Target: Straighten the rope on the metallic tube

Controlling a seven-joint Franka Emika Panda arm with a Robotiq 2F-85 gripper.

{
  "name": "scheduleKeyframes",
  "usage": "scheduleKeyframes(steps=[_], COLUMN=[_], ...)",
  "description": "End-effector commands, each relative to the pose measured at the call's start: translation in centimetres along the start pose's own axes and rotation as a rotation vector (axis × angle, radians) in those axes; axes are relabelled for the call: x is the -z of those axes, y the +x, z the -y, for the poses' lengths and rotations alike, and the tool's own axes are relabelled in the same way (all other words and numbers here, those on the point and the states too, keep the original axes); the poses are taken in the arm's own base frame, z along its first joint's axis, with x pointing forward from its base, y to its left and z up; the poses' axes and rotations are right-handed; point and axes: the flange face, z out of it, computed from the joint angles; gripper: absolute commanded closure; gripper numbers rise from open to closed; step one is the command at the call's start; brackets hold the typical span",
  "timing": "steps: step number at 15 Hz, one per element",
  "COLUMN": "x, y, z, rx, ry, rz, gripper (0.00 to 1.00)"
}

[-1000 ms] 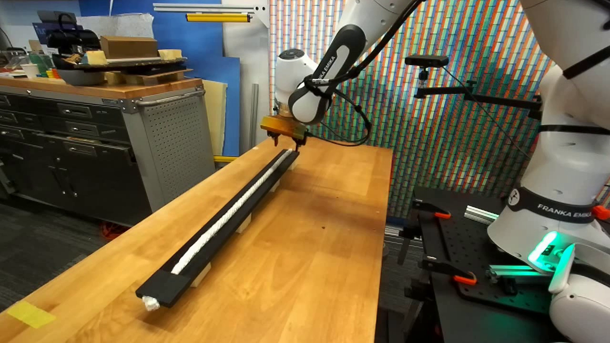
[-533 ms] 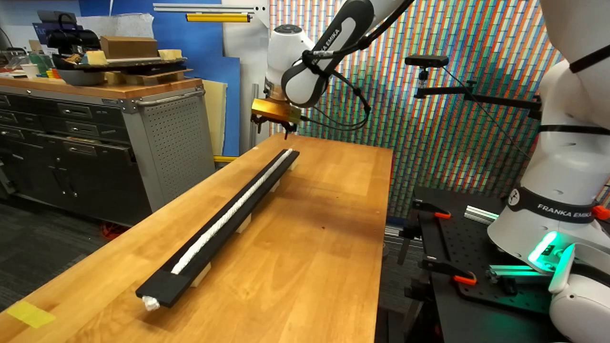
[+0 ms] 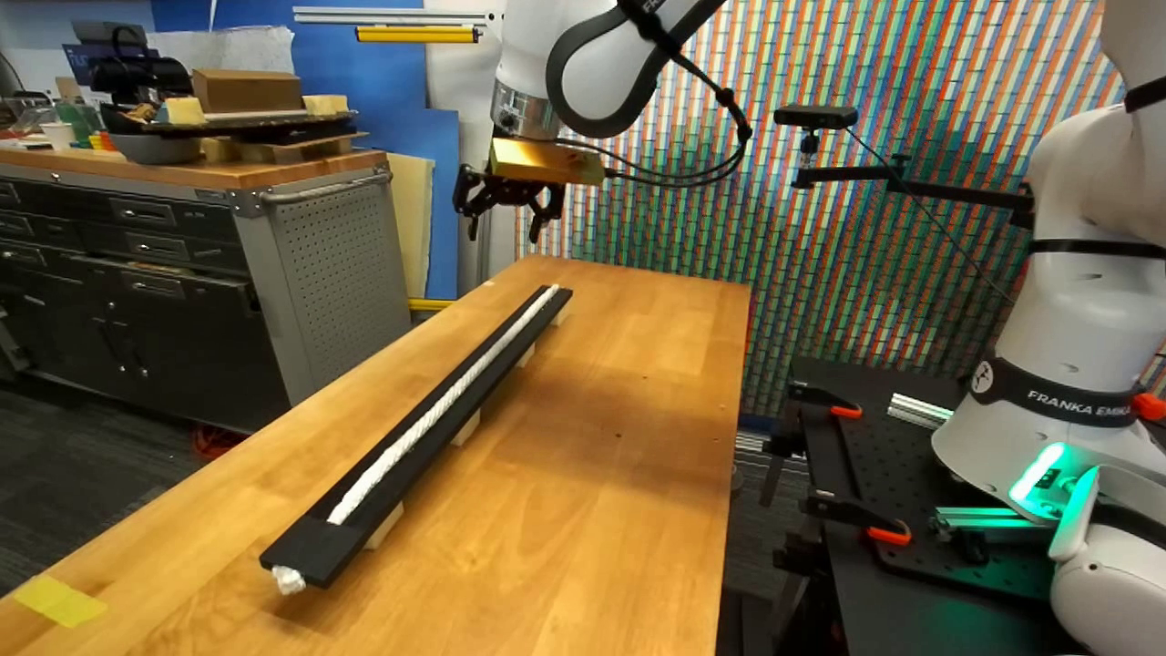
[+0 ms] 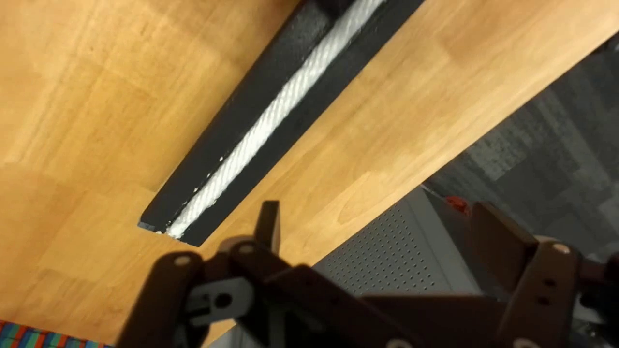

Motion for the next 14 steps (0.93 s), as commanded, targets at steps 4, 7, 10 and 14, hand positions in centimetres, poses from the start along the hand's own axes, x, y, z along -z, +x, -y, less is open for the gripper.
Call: scheduleKeyframes(steps=[4, 7, 10, 14], x=[7.1, 9.1, 10.6, 11.7], y=[-5.2, -7.0, -8.3, -9.7], z=[-1.2, -1.8, -2.4, -3.5], rx=[0.349, 0.48, 0.572, 0.638], ry=[0.032, 0.042, 0.037, 0.003], rz=[0.117, 0.173, 0.206, 0.209], gripper=[0.0, 0.0, 0.0, 0.0])
